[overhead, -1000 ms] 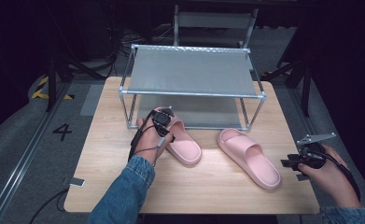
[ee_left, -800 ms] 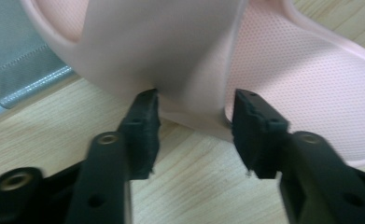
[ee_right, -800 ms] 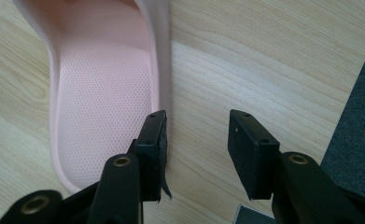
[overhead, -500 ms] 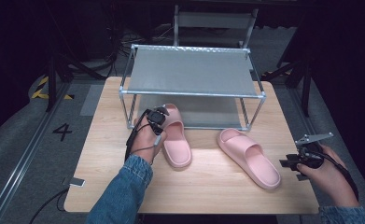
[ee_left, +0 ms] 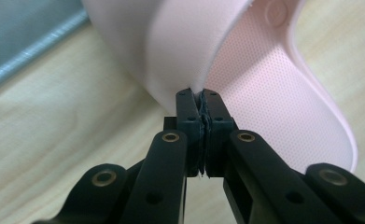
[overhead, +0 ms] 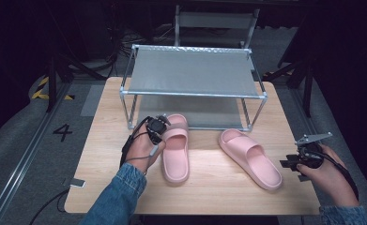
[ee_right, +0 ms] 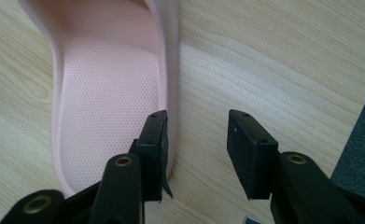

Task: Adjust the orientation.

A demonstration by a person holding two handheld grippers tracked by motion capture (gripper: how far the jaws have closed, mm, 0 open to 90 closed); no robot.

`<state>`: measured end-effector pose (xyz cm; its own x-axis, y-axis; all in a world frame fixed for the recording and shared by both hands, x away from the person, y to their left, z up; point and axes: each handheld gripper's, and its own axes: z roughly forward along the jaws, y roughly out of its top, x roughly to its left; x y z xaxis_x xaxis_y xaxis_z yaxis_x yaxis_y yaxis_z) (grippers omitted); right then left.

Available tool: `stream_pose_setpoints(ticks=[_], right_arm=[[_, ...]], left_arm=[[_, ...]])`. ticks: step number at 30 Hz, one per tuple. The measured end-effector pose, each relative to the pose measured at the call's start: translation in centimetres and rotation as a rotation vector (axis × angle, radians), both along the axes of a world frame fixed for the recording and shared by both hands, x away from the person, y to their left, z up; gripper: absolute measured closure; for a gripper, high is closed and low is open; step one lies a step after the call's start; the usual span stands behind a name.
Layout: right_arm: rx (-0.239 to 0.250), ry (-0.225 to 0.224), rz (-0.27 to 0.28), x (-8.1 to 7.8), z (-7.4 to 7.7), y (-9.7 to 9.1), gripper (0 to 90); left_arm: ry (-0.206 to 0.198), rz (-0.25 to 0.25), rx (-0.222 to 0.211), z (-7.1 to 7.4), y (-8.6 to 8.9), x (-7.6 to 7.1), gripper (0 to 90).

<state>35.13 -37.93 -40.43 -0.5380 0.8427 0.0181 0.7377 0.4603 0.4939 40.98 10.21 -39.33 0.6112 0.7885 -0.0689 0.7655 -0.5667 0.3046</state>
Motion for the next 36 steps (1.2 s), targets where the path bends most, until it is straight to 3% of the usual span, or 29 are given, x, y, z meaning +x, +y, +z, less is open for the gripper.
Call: stream_pose_setpoints(ticks=[5,9,10,12,14,15,17,18,25,31,36], right_arm=[[0.000,0.003,0.001,0.0,0.0,0.3,58.9],[0.001,0.003,0.008,0.1,-0.1,0.4,58.2],[0.001,0.003,0.008,0.1,-0.1,0.4,58.2],[0.001,0.001,0.010,0.1,-0.1,0.4,58.1],[0.001,0.002,0.008,0.1,-0.1,0.4,58.0],[0.003,0.003,0.008,0.1,-0.1,0.4,57.8],[0.007,0.002,0.005,0.1,-0.1,0.4,57.3],[0.007,0.002,0.003,0.1,-0.1,0.3,57.3],[0.013,0.003,0.003,0.1,-0.1,0.4,57.0],[0.015,-0.004,0.003,0.2,0.1,0.6,56.6],[0.016,-0.013,0.012,0.5,0.2,0.8,56.5]], left_arm=[[0.026,-0.063,0.006,-0.4,-0.6,-1.6,88.0],[0.025,-0.103,0.006,-0.3,-0.6,-1.7,87.9],[0.010,-0.094,-0.006,-0.3,-0.4,-1.6,87.4],[0.004,-0.065,0.024,-0.4,-0.4,-1.6,86.3],[-0.004,-0.045,0.016,-0.4,-0.5,-1.8,81.6],[-0.011,-0.040,0.002,-0.4,-0.6,-2.0,81.6],[-0.019,-0.028,-0.006,-0.3,-0.9,-2.5,66.2],[-0.028,-0.032,-0.004,-0.2,-0.9,-2.6,63.3],[-0.051,-0.078,-0.042,1.3,-2.6,-4.1,62.6],[-0.039,-0.101,-0.105,0.9,-4.5,-4.0,64.8],[-0.070,-0.101,-0.139,-0.3,-6.1,-3.6,51.3]])
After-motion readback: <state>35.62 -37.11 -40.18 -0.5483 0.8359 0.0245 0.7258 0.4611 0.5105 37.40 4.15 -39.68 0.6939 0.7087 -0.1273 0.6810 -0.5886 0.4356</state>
